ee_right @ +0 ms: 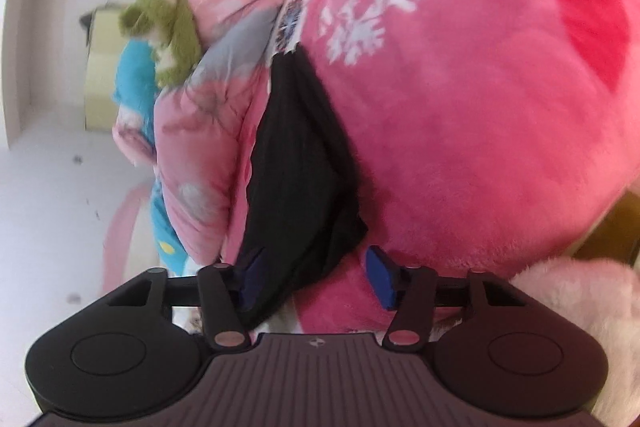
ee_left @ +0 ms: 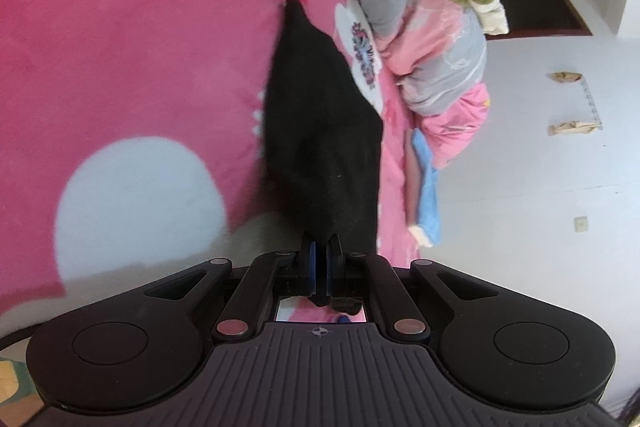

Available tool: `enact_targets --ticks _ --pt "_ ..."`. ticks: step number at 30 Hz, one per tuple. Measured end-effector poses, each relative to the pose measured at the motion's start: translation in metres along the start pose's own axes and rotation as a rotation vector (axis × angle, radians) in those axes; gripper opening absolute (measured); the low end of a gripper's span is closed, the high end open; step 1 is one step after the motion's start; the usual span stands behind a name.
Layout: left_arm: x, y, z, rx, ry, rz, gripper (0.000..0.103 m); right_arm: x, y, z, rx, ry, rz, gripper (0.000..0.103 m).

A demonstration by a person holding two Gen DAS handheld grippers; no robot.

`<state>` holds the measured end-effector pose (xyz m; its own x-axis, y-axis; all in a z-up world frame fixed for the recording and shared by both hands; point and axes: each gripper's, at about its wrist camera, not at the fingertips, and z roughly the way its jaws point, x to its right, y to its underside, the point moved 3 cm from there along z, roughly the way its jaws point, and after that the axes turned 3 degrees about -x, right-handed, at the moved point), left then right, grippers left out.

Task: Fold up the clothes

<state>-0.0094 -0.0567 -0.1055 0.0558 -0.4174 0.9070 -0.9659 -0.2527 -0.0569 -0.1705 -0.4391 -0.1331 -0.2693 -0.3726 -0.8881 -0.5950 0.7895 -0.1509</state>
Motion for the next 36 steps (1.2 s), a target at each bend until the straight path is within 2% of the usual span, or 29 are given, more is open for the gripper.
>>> enact_targets --ticks 1,3,5,8,10,13,14,16,18,19,22,23,25,27,28,30,34,36 --pt "0.000 0.000 0.000 -0.002 0.005 -0.007 0.002 0.001 -0.001 0.003 -0.004 0.021 -0.017 0.044" --pt "-0.002 -0.001 0.002 -0.005 0.003 -0.016 0.002 0.002 -0.005 0.009 -0.010 0.048 -0.046 0.022" --pt "-0.001 0.001 0.004 -0.018 0.008 -0.018 0.002 0.004 -0.011 0.012 -0.011 0.062 -0.073 0.007" --pt "0.005 0.007 0.008 -0.041 0.019 0.004 0.002 -0.019 -0.027 0.001 0.031 0.062 -0.224 0.006" --pt "0.007 0.010 0.010 -0.056 0.016 0.021 0.002 -0.048 -0.031 -0.012 0.061 0.090 -0.428 0.006" --pt "0.003 0.013 0.014 -0.074 -0.006 0.031 0.002 -0.073 -0.021 -0.026 0.071 0.222 -0.775 0.006" --pt "0.001 0.014 0.015 -0.080 -0.014 0.035 0.002 -0.067 -0.018 -0.026 0.060 0.281 -0.824 0.007" --pt "-0.002 0.016 0.017 -0.093 -0.029 0.042 0.002 -0.047 -0.018 -0.023 0.041 0.412 -0.843 0.007" --pt "-0.004 0.018 0.020 -0.105 -0.043 0.049 0.002 -0.022 -0.023 -0.023 0.050 0.531 -0.786 0.007" --pt "-0.006 0.019 0.021 -0.111 -0.051 0.052 0.002 -0.014 -0.026 -0.029 0.066 0.520 -0.731 0.007" --pt "-0.010 0.022 0.025 -0.129 -0.073 0.062 0.002 -0.002 -0.032 -0.050 0.113 0.421 -0.537 0.009" --pt "-0.010 0.022 0.025 -0.129 -0.075 0.066 0.002 0.001 -0.033 -0.054 0.114 0.365 -0.465 0.010" --pt "-0.011 0.023 0.025 -0.128 -0.076 0.073 0.002 0.008 -0.037 -0.053 0.074 0.235 -0.302 0.016" --pt "-0.011 0.023 0.026 -0.126 -0.078 0.080 0.002 0.011 -0.036 -0.045 0.026 0.160 -0.190 0.030" --pt "-0.011 0.023 0.026 -0.126 -0.079 0.084 0.002 0.012 -0.036 -0.040 0.001 0.129 -0.140 0.032" --pt "-0.011 0.024 0.026 -0.124 -0.080 0.091 0.002 0.011 -0.032 -0.028 -0.040 0.091 -0.080 0.041" --pt "-0.012 0.024 0.026 -0.122 -0.083 0.105 0.002 0.021 -0.032 -0.006 -0.079 0.085 0.046 0.043" --pt "-0.012 0.024 0.026 -0.122 -0.081 0.111 0.002 0.028 -0.034 -0.003 -0.064 0.057 0.132 0.043"
